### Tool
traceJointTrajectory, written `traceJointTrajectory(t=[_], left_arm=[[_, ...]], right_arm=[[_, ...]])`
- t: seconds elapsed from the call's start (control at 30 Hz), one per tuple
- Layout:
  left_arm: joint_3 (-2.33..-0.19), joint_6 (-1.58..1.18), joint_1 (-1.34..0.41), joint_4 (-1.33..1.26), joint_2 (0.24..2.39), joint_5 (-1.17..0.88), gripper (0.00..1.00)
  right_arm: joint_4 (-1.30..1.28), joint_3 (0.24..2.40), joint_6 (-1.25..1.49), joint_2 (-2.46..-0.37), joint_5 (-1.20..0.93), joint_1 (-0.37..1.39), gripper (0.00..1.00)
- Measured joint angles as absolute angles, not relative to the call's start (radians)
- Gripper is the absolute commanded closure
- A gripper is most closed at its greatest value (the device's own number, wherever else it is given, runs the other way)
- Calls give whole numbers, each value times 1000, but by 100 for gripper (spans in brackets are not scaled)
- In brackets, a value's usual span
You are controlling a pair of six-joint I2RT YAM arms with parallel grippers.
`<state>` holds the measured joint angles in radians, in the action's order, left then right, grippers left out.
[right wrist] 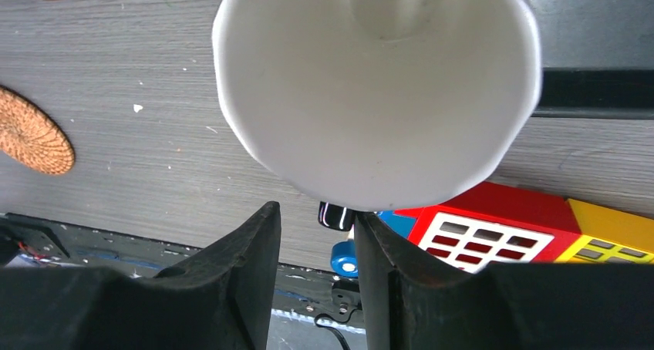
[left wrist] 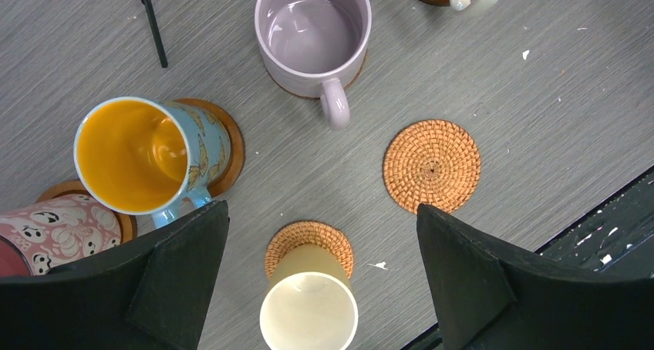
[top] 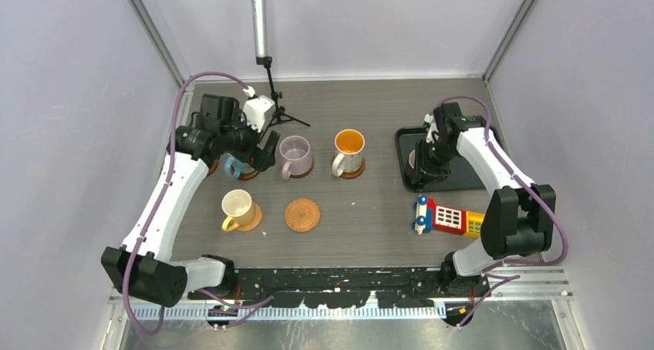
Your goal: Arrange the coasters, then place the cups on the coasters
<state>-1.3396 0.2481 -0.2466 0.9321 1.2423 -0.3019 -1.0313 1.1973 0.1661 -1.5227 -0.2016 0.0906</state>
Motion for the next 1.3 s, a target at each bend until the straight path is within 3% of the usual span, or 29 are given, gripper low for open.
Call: traceJointTrajectory(t=[0.37,0.6,0.9,1.1,1.3], left_arm=[[-1362,250,-318,932,1266,-269,6],[-1374,245,-382,931,1285,-250,7],[-1385,159,-617,839,1374,-208,7],[-1504,81,-848,730,1570,-164,7],[-1764,-1,-1015,642,1841,-106,6]], right_arm=[[-1028,1139,210,-1490,-314,113,41],[-1009,1139,228,-1457,-405,123,39],[-1055,1279,202,-1304,-454,106,20],[-1095,1462,191,-1306,-451,-100,15],[-1102,1533,193,-1399,-412,-308,14]])
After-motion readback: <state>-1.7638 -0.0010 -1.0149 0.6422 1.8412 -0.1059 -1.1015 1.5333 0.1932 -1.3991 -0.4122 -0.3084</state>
